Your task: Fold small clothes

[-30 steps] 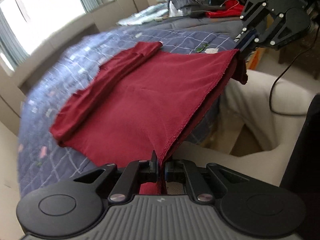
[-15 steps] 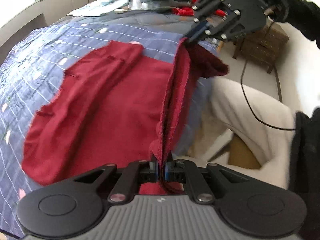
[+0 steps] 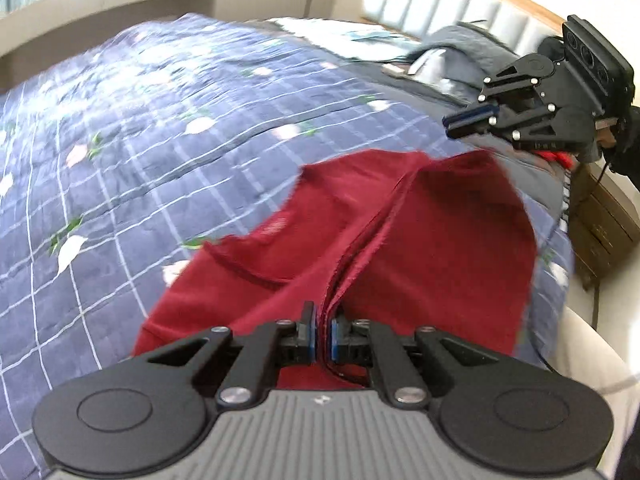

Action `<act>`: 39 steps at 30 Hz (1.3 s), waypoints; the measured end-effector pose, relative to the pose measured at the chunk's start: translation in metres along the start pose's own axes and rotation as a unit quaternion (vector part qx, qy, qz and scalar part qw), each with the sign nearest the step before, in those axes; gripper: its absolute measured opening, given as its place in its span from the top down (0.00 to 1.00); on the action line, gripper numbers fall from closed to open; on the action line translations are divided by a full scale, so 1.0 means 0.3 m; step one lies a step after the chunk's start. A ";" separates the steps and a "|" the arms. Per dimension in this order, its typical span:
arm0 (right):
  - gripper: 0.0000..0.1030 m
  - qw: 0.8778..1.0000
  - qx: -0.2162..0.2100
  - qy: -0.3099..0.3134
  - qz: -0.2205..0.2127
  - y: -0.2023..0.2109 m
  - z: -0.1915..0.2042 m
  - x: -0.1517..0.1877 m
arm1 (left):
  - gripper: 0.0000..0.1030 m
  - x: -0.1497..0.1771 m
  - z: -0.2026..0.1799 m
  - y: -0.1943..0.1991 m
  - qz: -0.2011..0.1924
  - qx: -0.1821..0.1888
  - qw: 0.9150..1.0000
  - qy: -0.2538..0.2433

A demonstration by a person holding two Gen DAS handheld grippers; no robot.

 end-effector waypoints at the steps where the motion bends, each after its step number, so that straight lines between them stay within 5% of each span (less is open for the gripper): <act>1: 1.00 1.000 -0.006 -0.017 0.000 -0.037 -0.028 0.009 | 0.94 -0.012 0.034 -0.028 -0.001 -0.001 1.000 0.007; 8: 0.73 0.987 -0.074 -0.145 0.002 -0.149 -0.078 0.170 | 0.92 0.002 0.181 -0.172 -0.001 0.005 0.998 0.069; 10: 0.62 0.983 -0.074 -0.166 0.011 -0.163 -0.073 0.220 | 0.81 0.020 0.213 -0.185 -0.006 0.013 0.996 0.093; 12: 0.58 0.982 -0.064 -0.178 0.016 -0.167 -0.068 0.268 | 0.45 0.035 0.252 -0.186 -0.013 0.019 0.991 0.131; 14: 0.53 0.977 -0.064 -0.203 0.017 -0.170 -0.074 0.309 | 0.25 0.051 0.292 -0.165 -0.029 0.019 0.985 0.167; 18: 0.49 0.968 -0.066 -0.240 0.012 -0.163 -0.079 0.358 | 0.09 0.069 0.376 -0.100 -0.070 0.010 0.969 0.238; 21: 0.48 0.965 -0.066 -0.252 0.011 -0.160 -0.073 0.366 | 0.07 0.088 0.422 -0.042 -0.094 0.017 0.952 0.291; 26: 0.48 0.963 -0.055 -0.265 0.009 -0.163 -0.059 0.373 | 0.05 0.159 0.393 0.019 -0.106 0.057 0.942 0.313; 32: 0.51 0.961 -0.040 -0.273 0.005 -0.155 -0.040 0.373 | 0.03 0.229 0.206 0.015 -0.088 0.088 0.954 0.273; 36: 0.60 0.960 -0.030 -0.277 0.000 -0.150 -0.031 0.372 | 0.04 0.223 0.100 0.010 -0.098 0.061 0.962 0.247; 39: 0.65 0.959 -0.024 -0.282 -0.007 -0.139 -0.027 0.376 | 0.24 0.203 0.049 -0.003 -0.091 0.040 0.973 0.208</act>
Point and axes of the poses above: each gripper's, at about its wrist camera, not at the fingertips, and y roughly against the way its jaws point, z to its left, x to its underside, the point moved 2 cm from there along -y, roughly the way its jaws point, and after that the axes turned 7 degrees about y, right-handed, at the moved point
